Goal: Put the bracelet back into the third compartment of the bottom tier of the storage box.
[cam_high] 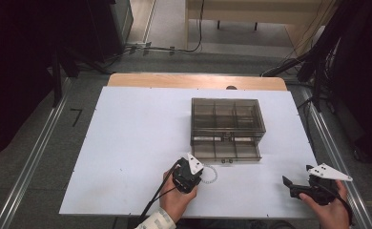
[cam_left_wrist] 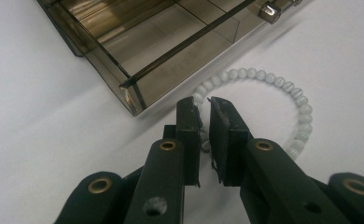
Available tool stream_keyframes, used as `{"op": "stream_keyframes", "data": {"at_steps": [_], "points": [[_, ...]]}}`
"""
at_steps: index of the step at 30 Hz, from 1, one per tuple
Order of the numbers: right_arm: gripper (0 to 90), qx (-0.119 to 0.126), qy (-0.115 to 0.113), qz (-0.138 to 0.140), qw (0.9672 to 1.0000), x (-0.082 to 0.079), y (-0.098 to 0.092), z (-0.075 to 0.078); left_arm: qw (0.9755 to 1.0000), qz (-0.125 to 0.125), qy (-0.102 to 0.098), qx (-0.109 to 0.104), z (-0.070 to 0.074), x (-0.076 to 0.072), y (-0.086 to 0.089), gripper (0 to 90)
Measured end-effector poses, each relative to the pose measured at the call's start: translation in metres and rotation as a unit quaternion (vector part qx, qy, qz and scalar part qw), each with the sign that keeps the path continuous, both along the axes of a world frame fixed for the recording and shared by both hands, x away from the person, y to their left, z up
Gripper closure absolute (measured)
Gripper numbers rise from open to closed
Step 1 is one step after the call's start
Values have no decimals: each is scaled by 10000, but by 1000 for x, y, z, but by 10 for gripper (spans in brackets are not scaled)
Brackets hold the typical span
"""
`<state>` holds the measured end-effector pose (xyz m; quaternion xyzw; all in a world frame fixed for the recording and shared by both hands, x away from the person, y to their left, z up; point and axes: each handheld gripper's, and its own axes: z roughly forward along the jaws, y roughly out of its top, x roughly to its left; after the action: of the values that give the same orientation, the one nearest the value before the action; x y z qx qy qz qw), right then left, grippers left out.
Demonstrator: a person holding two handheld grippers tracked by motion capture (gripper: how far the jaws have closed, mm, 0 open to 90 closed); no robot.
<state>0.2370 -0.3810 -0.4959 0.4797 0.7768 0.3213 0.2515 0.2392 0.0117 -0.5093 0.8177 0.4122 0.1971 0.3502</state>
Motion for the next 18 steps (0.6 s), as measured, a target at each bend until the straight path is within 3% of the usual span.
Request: {"op": "stream_keyframes", "data": {"at_steps": [10,14,18], "points": [[25,8,-2,2,10000,0,1,1,9999,-30,76,-72,0,1,1,868],[25,12,-2,5,10000,0,1,1,10000,-26,-73,-29,-2,-2,0,870],[25,12,2,9,10000,0,1,1,9999,-12,-48,-99,-2,-2,1,874]]}}
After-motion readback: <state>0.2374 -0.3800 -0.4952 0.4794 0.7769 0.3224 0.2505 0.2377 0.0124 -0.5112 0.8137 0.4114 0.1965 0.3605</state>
